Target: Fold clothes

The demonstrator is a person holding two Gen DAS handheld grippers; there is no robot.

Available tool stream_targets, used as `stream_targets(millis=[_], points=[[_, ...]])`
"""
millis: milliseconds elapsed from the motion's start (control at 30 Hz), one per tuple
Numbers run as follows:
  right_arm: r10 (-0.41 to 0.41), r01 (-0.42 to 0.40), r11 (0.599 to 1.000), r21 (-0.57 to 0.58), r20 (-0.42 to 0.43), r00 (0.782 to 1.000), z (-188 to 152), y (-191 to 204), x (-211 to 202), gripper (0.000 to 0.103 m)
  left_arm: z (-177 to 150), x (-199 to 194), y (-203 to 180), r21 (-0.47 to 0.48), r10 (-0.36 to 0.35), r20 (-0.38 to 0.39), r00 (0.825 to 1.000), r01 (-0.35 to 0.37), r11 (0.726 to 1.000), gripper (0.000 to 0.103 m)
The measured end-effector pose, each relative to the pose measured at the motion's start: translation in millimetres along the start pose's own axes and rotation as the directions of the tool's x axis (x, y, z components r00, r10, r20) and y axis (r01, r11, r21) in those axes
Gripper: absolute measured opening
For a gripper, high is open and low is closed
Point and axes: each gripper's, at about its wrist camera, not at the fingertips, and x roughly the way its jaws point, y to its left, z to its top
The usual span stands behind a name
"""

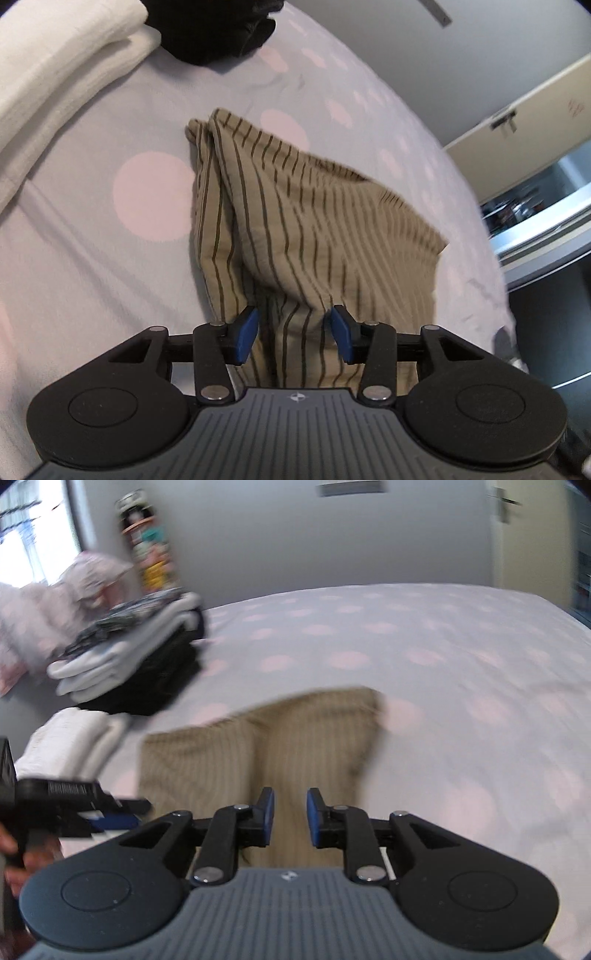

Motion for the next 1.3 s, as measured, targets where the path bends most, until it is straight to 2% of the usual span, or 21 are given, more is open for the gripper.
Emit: stream_targets(millis=[33,67,100,200,300,433,500,633,800,833,900,933,1067,1167,1233,1300], points=[[-0.012,0.012,0.999,0.030,-0.006,1.000,-12.1,-10.1,-5.9,0.024,-1.7,2.6,-1.6,0.009,0.011,-0.008,1.000,-0.011,1.000,0.028],[-0.020,0.021,0.998,0.063,-0.014,1.000,-23.3,-19.5,-10.5,0.024,-4.1,2.8,-3.4,0.019,0.020,-0.007,1.000,-0.020,1.000,0.015],[-0.022,0.024,0.995,0.101,-0.024,0.999,-33.0,-27.5,-12.6,0.025,-6.7,2.0,-5.4,0.029,0.028,0.000,1.000,-0.028,0.999,0.008],[-0.013,0.022,0.978,0.206,-0.046,0.999,-56.2,-48.5,-16.7,0.025,-14.1,-8.5,-9.3,0.038,0.086,0.022,0.996,-0.087,0.995,0.003],[-0.007,0.018,0.975,0.223,-0.051,0.999,-57.7,-52.2,-8.9,0.028,-19.7,-13.8,-4.6,0.019,0.134,0.015,0.991,-0.135,0.991,0.003],[0.004,0.009,0.977,0.214,-0.064,0.998,-46.3,-54.2,10.4,0.037,-21.1,-9.2,-6.0,0.035,0.155,0.007,0.988,-0.155,0.987,0.003],[0.017,0.000,0.976,0.216,-0.076,0.997,-37.4,-56.5,24.5,0.041,-21.4,-8.5,-7.6,0.043,0.155,0.008,0.988,-0.155,0.987,0.004],[0.040,-0.018,0.972,0.234,-0.094,0.995,-20.1,-65.8,57.3,0.042,-19.5,-0.2,-3.0,0.038,0.149,-0.006,0.989,-0.148,0.988,0.004],[0.123,-0.079,0.946,0.315,-0.125,0.984,-7.1,-73.0,97.7,0.041,-15.5,5.1,4.8,0.011,0.111,-0.012,0.994,-0.111,0.994,0.004],[0.135,-0.086,0.942,0.323,-0.132,0.982,-5.3,-73.7,104.4,0.040,-15.1,6.5,5.0,0.016,0.110,-0.015,0.994,-0.110,0.994,0.004],[0.139,-0.087,0.944,0.318,-0.145,0.980,-2.4,-74.8,114.2,0.013,-14.7,8.6,5.4,0.021,0.113,-0.024,0.993,-0.113,0.993,0.004],[0.135,-0.083,0.946,0.313,-0.147,0.980,-1.0,-75.7,117.7,0.003,-14.1,9.0,5.9,0.019,0.115,-0.029,0.993,-0.114,0.993,0.005],[0.072,-0.025,0.949,0.315,-0.138,0.988,0.6,-86.8,122.1,0.001,-11.6,10.2,10.3,0.005,0.105,-0.041,0.994,-0.105,0.994,0.006],[0.088,-0.036,0.937,0.346,-0.136,0.987,-0.2,-92.4,117.2,0.004,-10.5,7.3,8.1,0.010,0.102,-0.035,0.994,-0.102,0.995,0.007],[0.107,-0.052,0.930,0.365,-0.133,0.985,-0.4,-94.7,112.4,0.011,-12.0,0.2,3.0,0.022,0.103,-0.022,0.994,-0.103,0.994,0.015],[0.128,-0.075,0.922,0.381,-0.116,0.985,-3.6,-97.0,99.6,0.018,-16.1,-9.9,-1.2,0.024,0.088,-0.009,0.996,-0.088,0.996,0.032]])
